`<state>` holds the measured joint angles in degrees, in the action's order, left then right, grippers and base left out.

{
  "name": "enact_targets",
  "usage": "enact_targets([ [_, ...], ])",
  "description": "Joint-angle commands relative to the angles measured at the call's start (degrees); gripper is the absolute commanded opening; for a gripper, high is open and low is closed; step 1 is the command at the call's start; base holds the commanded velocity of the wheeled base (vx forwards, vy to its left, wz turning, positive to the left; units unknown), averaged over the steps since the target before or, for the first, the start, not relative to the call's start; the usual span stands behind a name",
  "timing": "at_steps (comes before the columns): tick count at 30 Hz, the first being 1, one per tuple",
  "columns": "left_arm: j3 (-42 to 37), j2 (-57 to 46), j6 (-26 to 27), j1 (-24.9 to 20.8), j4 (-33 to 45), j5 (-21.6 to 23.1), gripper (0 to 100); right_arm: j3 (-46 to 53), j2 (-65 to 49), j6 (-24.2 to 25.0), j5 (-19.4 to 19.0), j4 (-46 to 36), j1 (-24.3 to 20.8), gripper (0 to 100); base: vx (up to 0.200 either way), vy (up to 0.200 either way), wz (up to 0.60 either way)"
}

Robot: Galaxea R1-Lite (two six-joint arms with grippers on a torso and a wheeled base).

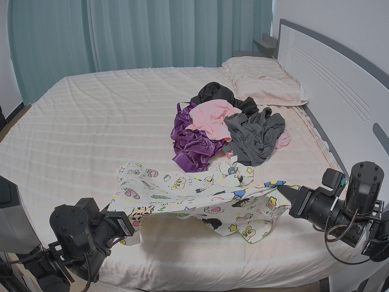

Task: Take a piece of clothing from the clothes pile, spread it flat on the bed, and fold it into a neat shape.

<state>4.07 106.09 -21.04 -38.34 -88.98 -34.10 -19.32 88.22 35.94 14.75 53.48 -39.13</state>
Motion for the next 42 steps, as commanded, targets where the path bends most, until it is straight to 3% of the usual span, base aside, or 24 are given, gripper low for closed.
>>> enact_targets([
  [1, 0.2, -1.1, -0.1, 0.0, -1.0, 0.1, 0, 0.0, 0.2, 0.0, -0.1, 0.0, 0.0, 0, 0.000, 0.000, 0.00],
  [8, 0.3, -1.1, 0.0, 0.0, -1.0, 0.0, 0, -0.1, 0.1, 0.0, -0.1, 0.0, 0.1, 0, 0.000, 0.000, 0.00],
  [30, 1.6, -1.8, 0.1, 0.6, -1.0, -0.4, 0, -0.8, -0.2, 0.0, 0.2, 0.1, 2.3, 0, 0.000, 0.200, 0.00],
  [42, 3.1, -4.0, 0.6, 0.7, -1.0, -2.6, 0, -1.3, 0.2, -0.1, 0.5, 3.6, 3.3, 0, 0.000, 0.200, 0.00],
])
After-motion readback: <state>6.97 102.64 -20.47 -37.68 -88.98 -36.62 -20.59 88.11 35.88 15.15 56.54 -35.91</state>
